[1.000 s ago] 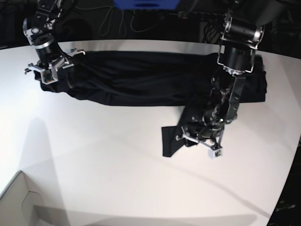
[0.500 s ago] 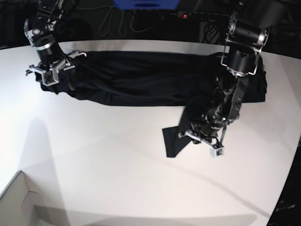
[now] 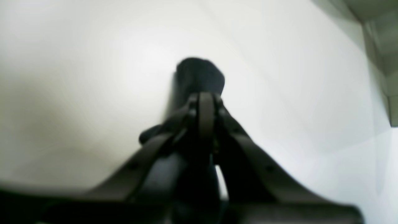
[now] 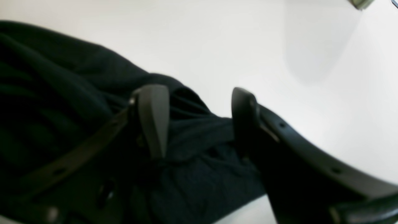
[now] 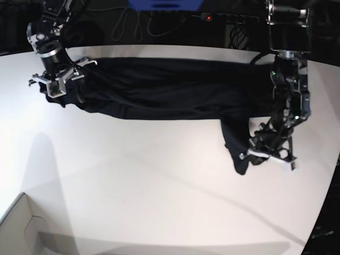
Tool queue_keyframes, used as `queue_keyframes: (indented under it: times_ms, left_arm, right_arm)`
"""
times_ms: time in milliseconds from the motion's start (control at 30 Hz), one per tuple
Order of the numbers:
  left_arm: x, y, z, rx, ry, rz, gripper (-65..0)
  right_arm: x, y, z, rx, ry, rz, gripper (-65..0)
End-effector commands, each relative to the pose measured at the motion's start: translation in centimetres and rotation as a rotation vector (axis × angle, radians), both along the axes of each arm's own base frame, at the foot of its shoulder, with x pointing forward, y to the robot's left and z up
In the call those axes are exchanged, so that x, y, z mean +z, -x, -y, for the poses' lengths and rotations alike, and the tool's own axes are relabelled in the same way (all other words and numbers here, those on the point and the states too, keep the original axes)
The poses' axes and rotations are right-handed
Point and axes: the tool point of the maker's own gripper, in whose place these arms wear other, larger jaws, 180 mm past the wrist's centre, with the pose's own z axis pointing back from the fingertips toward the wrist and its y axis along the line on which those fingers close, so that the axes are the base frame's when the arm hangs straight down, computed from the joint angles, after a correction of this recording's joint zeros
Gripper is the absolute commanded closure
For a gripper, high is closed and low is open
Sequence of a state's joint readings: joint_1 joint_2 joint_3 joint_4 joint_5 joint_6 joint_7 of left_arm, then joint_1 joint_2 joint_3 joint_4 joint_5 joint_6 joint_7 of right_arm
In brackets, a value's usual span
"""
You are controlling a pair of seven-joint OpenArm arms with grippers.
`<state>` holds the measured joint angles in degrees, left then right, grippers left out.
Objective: Layout the t-shirt on the table in an organized manner, then fold the t-shirt properly
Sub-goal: 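Grasp the hanging sleeve end with the left gripper and tuck it onto the strip, then grip both ends of the black strip with both grippers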
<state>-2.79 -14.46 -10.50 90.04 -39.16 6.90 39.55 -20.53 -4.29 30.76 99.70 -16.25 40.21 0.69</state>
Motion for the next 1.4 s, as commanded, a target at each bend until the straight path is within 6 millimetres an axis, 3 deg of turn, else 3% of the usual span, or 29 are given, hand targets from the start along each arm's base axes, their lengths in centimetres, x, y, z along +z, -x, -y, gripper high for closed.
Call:
queue_keyframes:
  times_ms: [0, 167, 333, 633, 1033, 1167, 1367]
  left_arm:
    - [1.9, -0.2, -0.3, 0.005, 0.004, 0.049, 0.0]
    - [3.0, 3.9, -2.6, 0.057, -0.028, 0.067, 0.0]
    - [3.2, 8.1, -5.0, 0.115, -0.077, 0.051, 0.0]
    - [2.5, 13.3, -9.8, 0.288, -0.099, -0.002, 0.0]
    - [-0.1, 16.0, -9.4, 0.316, -0.076, -0.087, 0.0]
    - [-0.3, 16.1, -9.4, 0.322, -0.075, -0.09, 0.0]
    - [-2.5, 16.4, -10.1, 0.345, -0.044, -0.139, -0.1]
  right_arm:
    - [1.3, -0.5, 0.1, 0.002, -0.003, 0.051, -32.5]
    - [1.3, -0.5, 0.1, 0.002, -0.005, 0.053, -32.5]
    - [1.2, -0.7, -1.5, 0.047, -0.019, 0.051, -32.5]
    - [1.1, -0.8, -2.7, 0.072, -0.035, 0.05, -32.5]
    - [1.1, -0.8, -2.7, 0.073, -0.036, 0.05, -32.5]
    - [1.0, -0.8, -2.7, 0.071, -0.037, 0.05, -32.5]
    - [1.0, -0.8, -2.7, 0.07, -0.04, 0.048, -32.5]
